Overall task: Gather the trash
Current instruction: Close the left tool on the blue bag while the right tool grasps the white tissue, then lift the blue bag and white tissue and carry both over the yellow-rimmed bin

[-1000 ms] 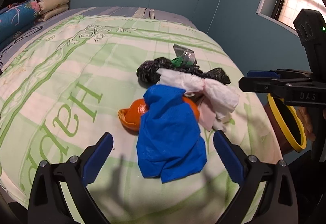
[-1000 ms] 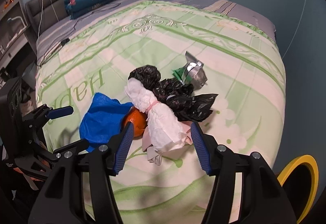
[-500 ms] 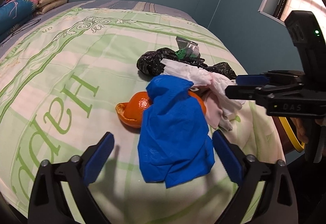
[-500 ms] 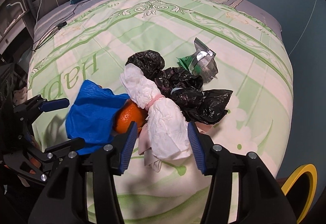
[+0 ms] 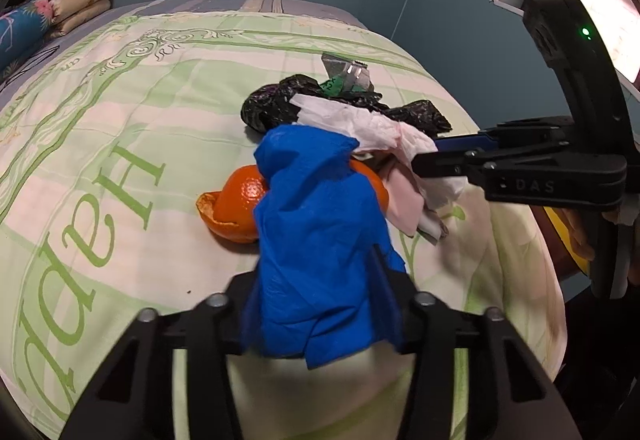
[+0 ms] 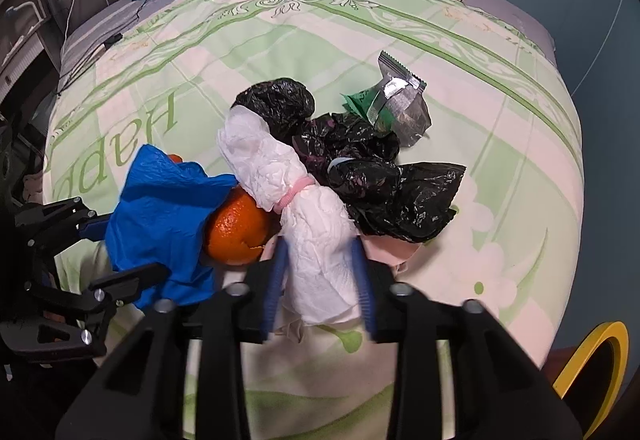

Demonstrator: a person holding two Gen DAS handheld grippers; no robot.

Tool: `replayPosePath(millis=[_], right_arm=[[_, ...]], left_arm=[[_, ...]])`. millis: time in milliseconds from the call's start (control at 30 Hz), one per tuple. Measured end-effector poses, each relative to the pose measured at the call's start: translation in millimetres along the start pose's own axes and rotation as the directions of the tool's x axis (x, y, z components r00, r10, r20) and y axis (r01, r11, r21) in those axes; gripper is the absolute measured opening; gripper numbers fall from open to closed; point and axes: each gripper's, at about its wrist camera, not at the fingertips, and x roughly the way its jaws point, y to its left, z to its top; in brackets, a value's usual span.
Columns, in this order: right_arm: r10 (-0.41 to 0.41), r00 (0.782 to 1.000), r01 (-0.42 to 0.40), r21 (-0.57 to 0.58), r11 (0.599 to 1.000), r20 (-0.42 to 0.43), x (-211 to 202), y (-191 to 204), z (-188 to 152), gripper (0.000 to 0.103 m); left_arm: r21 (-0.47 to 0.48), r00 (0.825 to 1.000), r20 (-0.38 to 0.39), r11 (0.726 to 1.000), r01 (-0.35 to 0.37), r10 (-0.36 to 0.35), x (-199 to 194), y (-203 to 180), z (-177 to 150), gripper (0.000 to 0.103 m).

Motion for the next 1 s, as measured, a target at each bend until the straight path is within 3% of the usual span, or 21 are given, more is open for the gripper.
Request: replayPosePath(millis=[167, 333, 1000], right_arm=[[-0.002, 1.0, 0.002, 0.01, 1.0, 0.019, -4, -2, -1, 0.012], [0.003, 0.996, -0.006, 0.03, 1.0, 0.087, -24, -7, 2, 0.01], [0.031, 0.965, -0.067, 0.127, 0.99, 0.261, -100, -35, -8, 0.01]], left_arm=[[0.005, 1.0, -0.004, 1.0, 0.013, -0.013, -2, 0, 0, 0.025], [0.024, 1.0, 0.001, 0.999, 0.03, -0.03, -9, -5, -2, 0.016], [0.049, 0.996, 0.089, 0.999, 0.005, -0.01, -61, -12, 9, 0.008]])
